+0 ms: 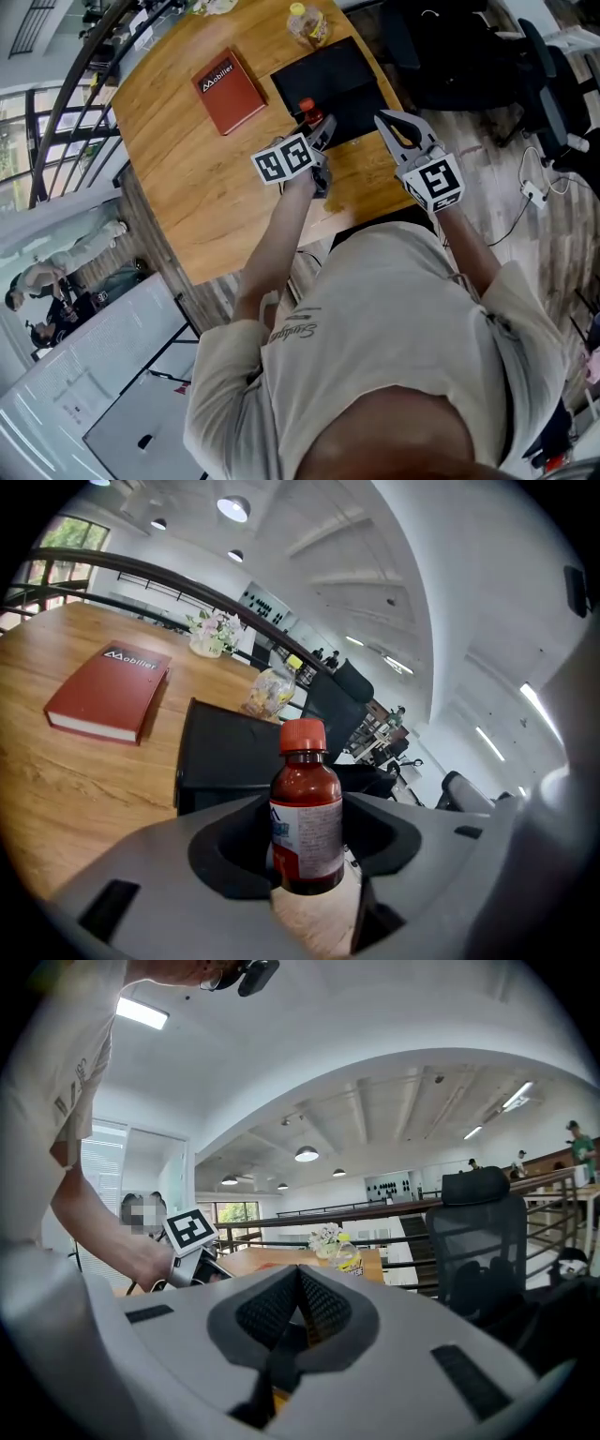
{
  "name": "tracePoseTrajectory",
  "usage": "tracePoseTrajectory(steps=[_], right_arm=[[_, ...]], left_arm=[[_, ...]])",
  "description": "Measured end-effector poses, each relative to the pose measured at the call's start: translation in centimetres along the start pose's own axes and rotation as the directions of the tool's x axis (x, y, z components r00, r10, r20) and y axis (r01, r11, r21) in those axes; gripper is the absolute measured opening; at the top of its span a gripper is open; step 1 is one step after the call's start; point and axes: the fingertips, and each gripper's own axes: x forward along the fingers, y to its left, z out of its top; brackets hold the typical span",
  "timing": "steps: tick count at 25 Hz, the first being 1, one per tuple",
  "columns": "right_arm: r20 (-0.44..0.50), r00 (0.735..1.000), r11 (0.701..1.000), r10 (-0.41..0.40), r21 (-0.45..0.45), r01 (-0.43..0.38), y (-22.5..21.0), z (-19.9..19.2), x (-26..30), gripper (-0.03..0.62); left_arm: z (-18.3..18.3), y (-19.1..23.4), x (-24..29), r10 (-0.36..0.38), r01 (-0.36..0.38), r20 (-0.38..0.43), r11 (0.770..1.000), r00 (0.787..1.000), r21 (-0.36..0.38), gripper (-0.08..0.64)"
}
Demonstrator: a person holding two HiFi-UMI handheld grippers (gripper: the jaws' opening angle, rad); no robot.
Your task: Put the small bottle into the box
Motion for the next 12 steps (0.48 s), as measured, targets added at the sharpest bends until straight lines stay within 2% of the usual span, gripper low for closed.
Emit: tracePoseTrajectory(steps=[5,12], right_arm=[[-0.026,1.0,0.999,-0.003,0.038,0.004,-0.9,-1.7,-0.2,-0.006],[-0.048,0.999,0.997,-0.007,0.073,0.01,-1.7,-3.1,-0.2,-0.006]], left_arm=[[-1.1,1.7,2.1,0.026,-0.03,-0.046,0.997,0.999,-0.078,0.227],[-3.2,4.2,3.6,0.077,-0.097,-0.146,0.987,0.986,-0.13,0.227]])
